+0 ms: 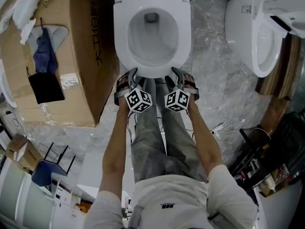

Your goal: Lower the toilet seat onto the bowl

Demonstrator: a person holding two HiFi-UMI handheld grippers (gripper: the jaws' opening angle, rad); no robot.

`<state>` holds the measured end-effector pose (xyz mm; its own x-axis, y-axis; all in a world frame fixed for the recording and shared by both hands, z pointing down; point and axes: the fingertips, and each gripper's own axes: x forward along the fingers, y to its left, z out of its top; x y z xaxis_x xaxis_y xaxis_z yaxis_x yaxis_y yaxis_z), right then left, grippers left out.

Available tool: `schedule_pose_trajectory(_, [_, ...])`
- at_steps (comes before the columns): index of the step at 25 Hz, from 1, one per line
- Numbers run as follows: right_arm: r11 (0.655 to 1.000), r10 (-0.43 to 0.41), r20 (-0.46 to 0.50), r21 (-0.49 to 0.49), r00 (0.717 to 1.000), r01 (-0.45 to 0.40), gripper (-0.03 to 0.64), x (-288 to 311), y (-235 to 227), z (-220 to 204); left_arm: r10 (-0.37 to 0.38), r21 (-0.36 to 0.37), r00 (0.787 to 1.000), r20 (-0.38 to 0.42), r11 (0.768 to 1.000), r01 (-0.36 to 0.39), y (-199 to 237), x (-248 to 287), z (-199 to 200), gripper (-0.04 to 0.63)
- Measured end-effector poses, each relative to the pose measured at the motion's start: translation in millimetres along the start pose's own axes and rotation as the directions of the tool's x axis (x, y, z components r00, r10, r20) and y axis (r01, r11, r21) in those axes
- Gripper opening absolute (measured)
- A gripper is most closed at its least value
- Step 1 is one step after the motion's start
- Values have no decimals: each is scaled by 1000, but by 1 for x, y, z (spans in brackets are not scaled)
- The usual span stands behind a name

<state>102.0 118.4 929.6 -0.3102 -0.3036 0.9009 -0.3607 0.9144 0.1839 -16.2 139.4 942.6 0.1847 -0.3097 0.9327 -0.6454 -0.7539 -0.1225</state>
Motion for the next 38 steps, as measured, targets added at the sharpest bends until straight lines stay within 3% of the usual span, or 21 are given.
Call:
schedule_pose_trajectory(22, [999,41,-37,4,998,-41,229,44,10,-21,-47,-25,998,-42,999,46,-9,46,-17,282])
schedule_pose_trajectory(33, [998,55,-23,22,998,-55,227,44,11,-21,-58,-49,998,-27,997,57,-11,47,-17,279])
schedule_pose_trajectory(38, [994,38,15,105,999,-39,216,32,5,-13,-36,-129,999,35,991,40,-6,33,-8,238])
